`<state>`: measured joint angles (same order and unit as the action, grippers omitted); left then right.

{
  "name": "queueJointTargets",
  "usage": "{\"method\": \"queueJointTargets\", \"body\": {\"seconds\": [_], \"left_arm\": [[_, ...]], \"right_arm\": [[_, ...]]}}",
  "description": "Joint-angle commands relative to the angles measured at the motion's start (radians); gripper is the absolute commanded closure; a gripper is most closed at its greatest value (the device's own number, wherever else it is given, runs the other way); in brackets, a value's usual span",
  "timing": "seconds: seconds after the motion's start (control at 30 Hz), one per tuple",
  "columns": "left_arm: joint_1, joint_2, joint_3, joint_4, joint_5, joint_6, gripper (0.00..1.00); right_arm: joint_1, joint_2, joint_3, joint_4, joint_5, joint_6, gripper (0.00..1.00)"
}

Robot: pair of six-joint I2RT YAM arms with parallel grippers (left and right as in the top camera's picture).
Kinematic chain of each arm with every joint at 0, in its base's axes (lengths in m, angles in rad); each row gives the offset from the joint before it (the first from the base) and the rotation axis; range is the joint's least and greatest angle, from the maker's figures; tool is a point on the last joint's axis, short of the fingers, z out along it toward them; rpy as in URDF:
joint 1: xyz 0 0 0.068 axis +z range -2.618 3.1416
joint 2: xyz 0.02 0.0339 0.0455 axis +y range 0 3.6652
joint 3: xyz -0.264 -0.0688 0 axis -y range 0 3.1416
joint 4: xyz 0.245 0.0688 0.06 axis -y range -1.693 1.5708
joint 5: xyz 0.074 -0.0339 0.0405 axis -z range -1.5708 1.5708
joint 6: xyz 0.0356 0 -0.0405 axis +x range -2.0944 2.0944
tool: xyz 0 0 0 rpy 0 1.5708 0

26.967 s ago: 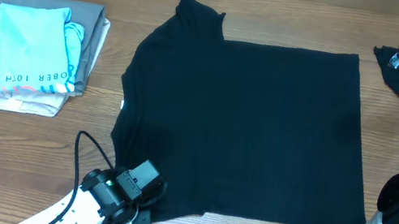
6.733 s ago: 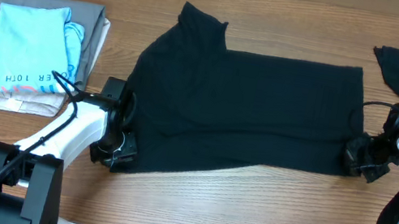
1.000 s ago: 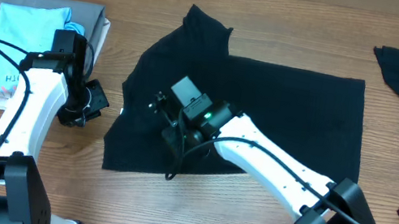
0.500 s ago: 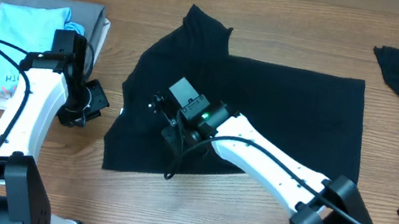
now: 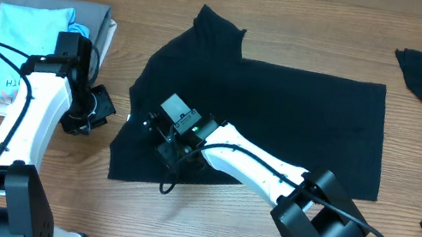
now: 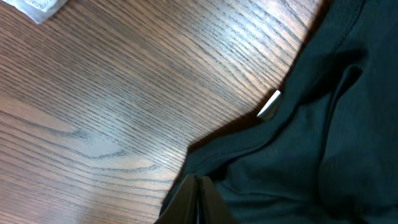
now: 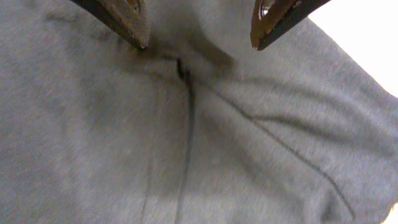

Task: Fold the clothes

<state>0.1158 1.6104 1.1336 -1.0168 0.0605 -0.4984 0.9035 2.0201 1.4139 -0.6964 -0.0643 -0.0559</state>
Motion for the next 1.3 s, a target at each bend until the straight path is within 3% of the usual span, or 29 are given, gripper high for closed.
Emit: {"method": "queueJointTargets", "body": {"seconds": [0.0,0.33,0.5,0.8,1.0,1.27], "left_arm": [[0.002,-0.001,0.019,-0.003,0.012,0.005,0.94],[0.002,0.000,0.019,-0.003,0.011,0.005,0.94],[0.002,-0.001,0.019,-0.004,0.011,0.005,0.94],[0.002,-0.001,0.019,-0.008,0.011,0.024,0.93],[0.002,-0.001,0.019,-0.010,0.012,0.024,0.93],[0.002,-0.001,0.019,-0.016,0.012,0.024,0.93]], "right_arm": [[0.000,0.002,-0.001,0.033,0.056,-0.002,0.42],[0.000,0.003,-0.001,0.048,0.082,-0.031,0.44],[0.000,0.008,-0.001,0.064,0.083,-0.031,0.61],[0.000,0.053,-0.001,0.084,0.090,-0.031,0.60],[-0.002,0.050,0.023,0.080,0.119,-0.019,0.91],[-0.010,0.040,0.061,0.081,0.229,-0.019,0.96]]}}
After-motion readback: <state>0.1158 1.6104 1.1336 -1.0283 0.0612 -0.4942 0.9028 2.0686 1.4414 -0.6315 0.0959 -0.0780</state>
